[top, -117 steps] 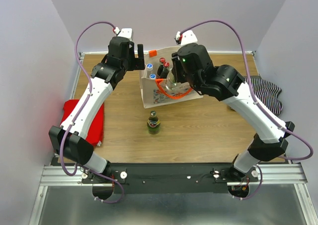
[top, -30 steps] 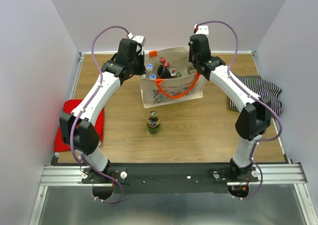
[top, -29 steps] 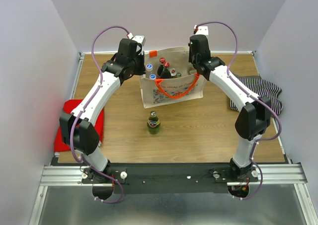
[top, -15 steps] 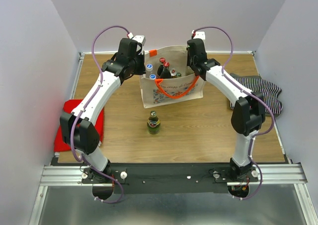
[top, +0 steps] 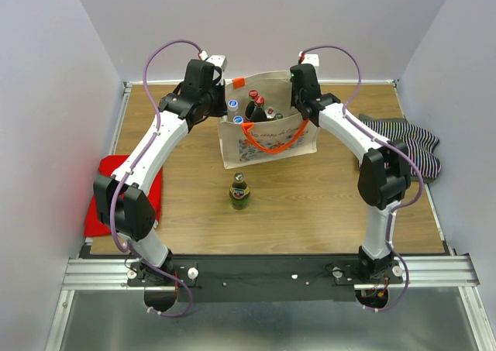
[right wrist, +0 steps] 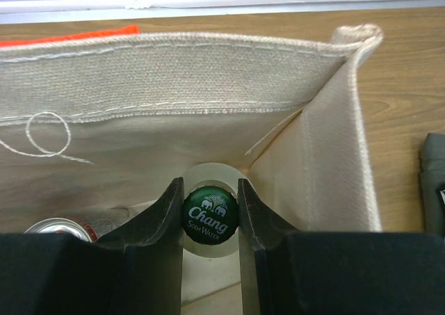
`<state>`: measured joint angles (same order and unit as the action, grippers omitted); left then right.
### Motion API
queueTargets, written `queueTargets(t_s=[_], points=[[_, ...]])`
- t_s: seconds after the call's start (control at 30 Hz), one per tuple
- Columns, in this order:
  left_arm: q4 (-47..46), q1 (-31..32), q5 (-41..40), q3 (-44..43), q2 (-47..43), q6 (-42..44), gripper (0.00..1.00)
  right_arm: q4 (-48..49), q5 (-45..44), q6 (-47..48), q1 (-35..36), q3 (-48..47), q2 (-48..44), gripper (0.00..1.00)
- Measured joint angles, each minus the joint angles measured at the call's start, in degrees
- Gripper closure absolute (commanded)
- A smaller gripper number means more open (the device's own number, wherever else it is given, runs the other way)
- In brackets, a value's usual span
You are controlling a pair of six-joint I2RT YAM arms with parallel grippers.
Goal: Place the beverage into the canvas bag
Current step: Place the drink in the canvas bag.
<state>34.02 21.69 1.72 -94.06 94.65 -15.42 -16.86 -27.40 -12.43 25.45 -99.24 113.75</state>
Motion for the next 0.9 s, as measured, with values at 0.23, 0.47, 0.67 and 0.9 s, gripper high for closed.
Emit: queueTargets(t_s=[0.23, 0.47, 0.67, 0.9], points=[[0.0, 0.0, 0.0, 0.0, 0.0, 0.0, 0.71, -1.2, 0.0, -1.2, 0.0, 0.0, 1.1, 0.94], [0.0, 0.0, -0.1, 0.0, 0.0, 0.1, 0.64, -2.3, 0.0, -2.2, 0.0, 0.0, 1.2, 0.59], [0.0, 0.0, -0.1, 0.1, 0.0, 0.2, 0.62, -2.6, -0.1, -2.1, -0.2, 0.0, 1.2, 0.48], [0.0, 0.0, -0.1, 0.4, 0.0, 0.2, 0.61, -2.5, -0.2, -2.1, -0.3, -0.2, 1.2, 0.44]])
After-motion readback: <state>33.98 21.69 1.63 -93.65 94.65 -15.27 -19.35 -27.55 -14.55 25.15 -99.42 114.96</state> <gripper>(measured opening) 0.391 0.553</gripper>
